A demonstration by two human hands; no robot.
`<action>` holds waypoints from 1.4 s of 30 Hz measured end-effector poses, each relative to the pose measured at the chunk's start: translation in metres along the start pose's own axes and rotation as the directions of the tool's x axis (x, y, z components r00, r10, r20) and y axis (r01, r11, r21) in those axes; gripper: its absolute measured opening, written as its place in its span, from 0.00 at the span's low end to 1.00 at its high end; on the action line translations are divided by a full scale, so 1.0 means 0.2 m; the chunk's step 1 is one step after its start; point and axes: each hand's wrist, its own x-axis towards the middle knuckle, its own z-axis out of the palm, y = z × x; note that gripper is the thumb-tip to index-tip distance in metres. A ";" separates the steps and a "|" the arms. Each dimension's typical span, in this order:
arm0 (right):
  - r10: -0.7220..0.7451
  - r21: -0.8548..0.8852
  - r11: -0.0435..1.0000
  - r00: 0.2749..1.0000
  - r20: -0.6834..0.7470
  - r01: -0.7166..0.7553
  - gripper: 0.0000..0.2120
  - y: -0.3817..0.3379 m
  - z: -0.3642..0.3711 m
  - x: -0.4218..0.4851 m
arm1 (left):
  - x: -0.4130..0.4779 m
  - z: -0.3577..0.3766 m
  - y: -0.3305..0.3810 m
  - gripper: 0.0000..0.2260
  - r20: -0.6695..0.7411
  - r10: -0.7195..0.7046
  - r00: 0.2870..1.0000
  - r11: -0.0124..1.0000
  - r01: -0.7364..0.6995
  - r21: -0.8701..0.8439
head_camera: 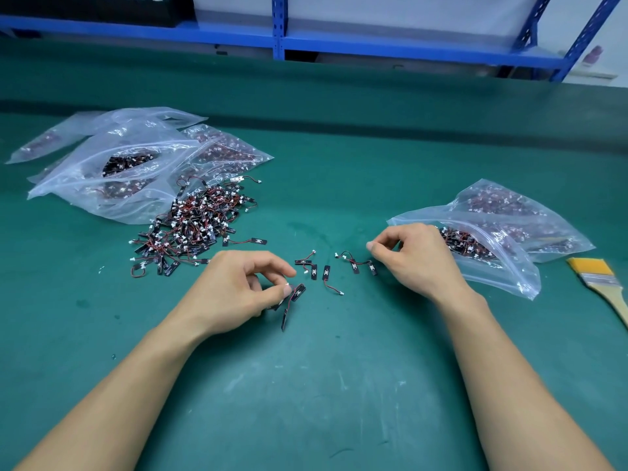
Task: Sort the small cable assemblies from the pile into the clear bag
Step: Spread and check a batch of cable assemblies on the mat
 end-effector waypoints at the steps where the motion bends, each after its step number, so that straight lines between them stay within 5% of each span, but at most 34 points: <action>1: 0.000 0.001 1.000 1.000 -0.004 0.000 0.10 0.00 0.00 0.00 | 0.00 0.00 0.00 0.09 0.002 0.004 1.000 1.000 -0.004 -0.009; 12: 0.005 -0.004 1.000 1.000 0.000 -0.005 0.11 0.00 0.00 0.00 | 0.01 -0.02 -0.03 0.11 0.013 0.039 0.999 0.999 -0.039 -0.024; 19: 0.014 -0.002 1.000 1.000 0.003 -0.014 0.11 -0.01 0.00 0.00 | -0.01 -0.02 -0.01 0.09 0.099 0.134 0.986 0.973 -0.150 0.176; 25: 0.015 -0.001 1.000 1.000 0.010 -0.015 0.10 0.00 0.00 0.00 | -0.01 -0.03 -0.02 0.21 0.089 0.109 0.990 0.934 -0.133 0.331; 33: 0.026 -0.008 1.000 0.999 0.025 -0.026 0.10 -0.01 0.00 0.00 | 0.04 0.00 -0.07 0.04 -0.026 0.187 0.982 0.894 -0.159 0.419; 42: 0.041 -0.016 0.999 0.999 0.032 -0.040 0.11 -0.01 0.00 0.00 | 0.04 -0.02 -0.08 0.01 -0.039 0.300 0.953 0.887 -0.264 0.379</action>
